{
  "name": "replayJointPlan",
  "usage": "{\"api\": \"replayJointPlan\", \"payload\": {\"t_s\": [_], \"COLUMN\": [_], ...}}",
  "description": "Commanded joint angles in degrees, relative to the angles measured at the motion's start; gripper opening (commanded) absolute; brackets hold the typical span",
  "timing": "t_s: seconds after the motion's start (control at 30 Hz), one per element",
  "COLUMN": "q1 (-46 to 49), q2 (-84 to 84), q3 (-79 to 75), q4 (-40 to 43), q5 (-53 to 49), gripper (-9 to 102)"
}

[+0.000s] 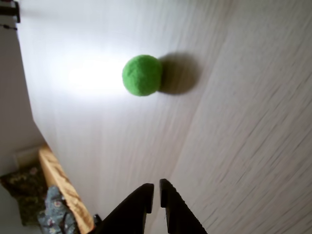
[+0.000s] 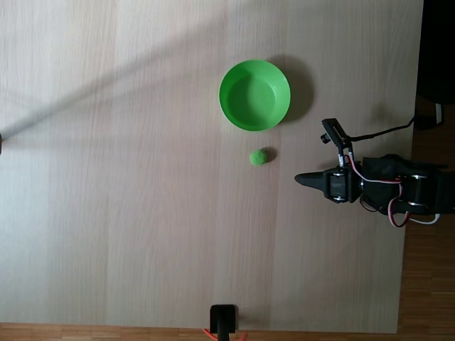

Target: Grasp a green pompom and put it in the green bowl.

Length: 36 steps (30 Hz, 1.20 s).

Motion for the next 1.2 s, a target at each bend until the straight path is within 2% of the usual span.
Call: {"api": "replayJointPlan", "payload": {"t_s": [0.0, 0.23, 0.57, 0.8, 0.97, 1.17], "q1": [0.26, 0.35, 0.53, 7.82, 9.93, 8.26], "q2": [-0.26, -3.96, -39.46, -58.27, -67.5, -73.3], "q3": [-0.53, -2.9, -31.99, -50.19, -58.01, -60.03], "q4": [-0.53, -0.53, -0.53, -0.53, -0.53, -0.53], "q5": [0.0, -0.62, 0.0, -0.53, -0.53, -0.53], "gripper": [0, 0, 0, 3, 8, 11]}}
